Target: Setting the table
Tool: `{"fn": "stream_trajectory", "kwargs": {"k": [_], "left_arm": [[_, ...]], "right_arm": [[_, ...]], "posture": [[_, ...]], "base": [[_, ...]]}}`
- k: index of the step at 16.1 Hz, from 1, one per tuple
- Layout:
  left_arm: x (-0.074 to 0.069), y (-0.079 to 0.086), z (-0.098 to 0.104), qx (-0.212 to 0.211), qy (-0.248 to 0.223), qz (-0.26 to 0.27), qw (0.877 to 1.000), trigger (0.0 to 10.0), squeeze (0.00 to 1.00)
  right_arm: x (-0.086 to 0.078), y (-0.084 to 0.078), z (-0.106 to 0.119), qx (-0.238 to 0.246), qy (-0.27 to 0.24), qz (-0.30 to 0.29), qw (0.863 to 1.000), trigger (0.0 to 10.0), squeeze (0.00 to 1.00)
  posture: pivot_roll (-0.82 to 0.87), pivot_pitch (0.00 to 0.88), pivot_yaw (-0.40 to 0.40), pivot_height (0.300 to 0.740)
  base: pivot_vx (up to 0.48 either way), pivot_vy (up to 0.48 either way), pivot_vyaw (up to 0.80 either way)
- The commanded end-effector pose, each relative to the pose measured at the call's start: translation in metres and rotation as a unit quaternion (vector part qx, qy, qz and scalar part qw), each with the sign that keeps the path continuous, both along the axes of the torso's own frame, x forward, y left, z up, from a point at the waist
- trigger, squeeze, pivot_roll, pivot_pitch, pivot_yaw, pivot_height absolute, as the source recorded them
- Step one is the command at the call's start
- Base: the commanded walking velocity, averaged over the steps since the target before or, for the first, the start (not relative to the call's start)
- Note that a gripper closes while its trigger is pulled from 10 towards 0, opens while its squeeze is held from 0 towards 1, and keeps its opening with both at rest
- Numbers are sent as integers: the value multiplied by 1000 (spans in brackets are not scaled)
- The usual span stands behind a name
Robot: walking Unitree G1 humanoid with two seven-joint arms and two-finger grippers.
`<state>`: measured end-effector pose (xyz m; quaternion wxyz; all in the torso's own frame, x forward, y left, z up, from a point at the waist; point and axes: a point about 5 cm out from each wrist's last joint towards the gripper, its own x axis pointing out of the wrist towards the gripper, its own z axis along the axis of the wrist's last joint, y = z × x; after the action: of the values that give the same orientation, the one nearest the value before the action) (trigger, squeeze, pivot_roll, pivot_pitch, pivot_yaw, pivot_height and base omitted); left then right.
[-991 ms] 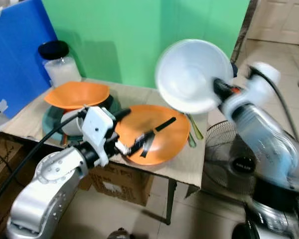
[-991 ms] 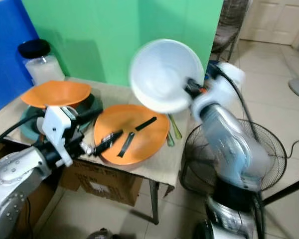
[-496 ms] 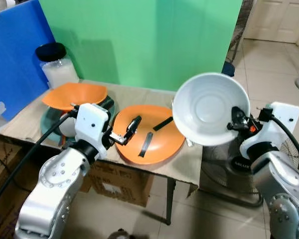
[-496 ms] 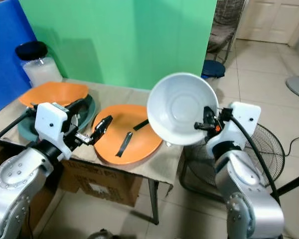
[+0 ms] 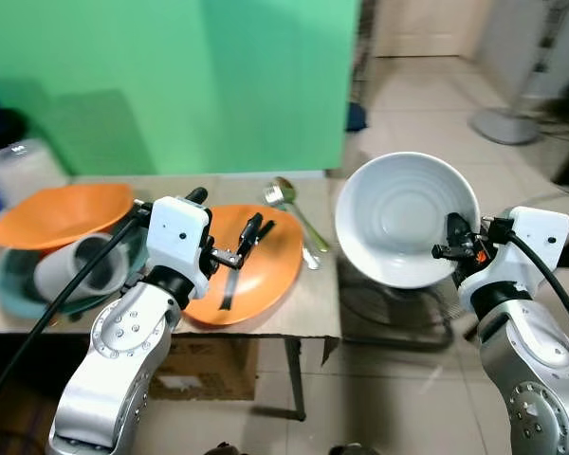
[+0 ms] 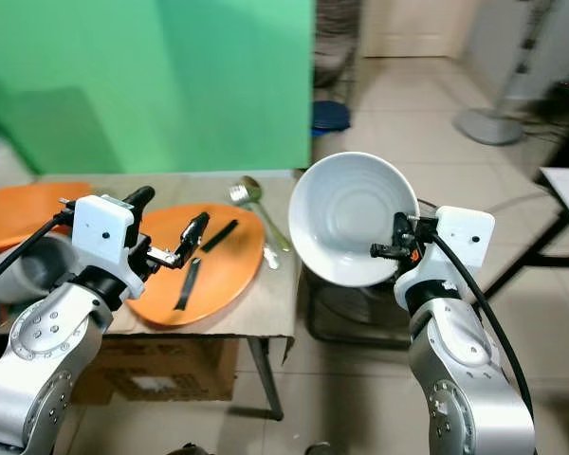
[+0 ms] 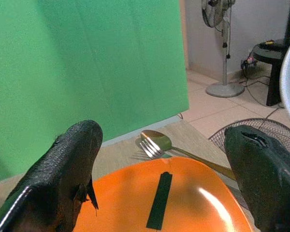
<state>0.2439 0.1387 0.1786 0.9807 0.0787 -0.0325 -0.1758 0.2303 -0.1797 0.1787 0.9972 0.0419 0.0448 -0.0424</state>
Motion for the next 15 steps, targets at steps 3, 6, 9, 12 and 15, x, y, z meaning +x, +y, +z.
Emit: {"fn": "stream_trajectory", "kwargs": {"k": [3,6,9,12,15], "left_arm": [[-1,3,-3,16,-2,10,1000,10000,0],[-1,-1,-5,9,6,-1,1000,10000,0],[2,2,-4,1,-1,19,1000,10000,0],[2,2,-5,3,0,21,1000,10000,0],[1,2,-5,-10,12,20,1000,10000,0]], "right_arm": [[2,1,4,3,-9,-13,1000,10000,0],[0,3,4,30,-7,-19,999,10000,0],[1,8,5,17,-6,-4,1000,10000,0],[5,8,4,31,4,-8,999,10000,0],[6,8,1,18,16,-5,1000,10000,0]], "posture": [[81,0,71,740],[81,0,69,740],[82,0,66,740],[84,0,64,740],[88,0,58,740]], "base": [[0,0,-800],[0,0,-785],[0,0,-769],[0,0,-748],[0,0,-744]]}}
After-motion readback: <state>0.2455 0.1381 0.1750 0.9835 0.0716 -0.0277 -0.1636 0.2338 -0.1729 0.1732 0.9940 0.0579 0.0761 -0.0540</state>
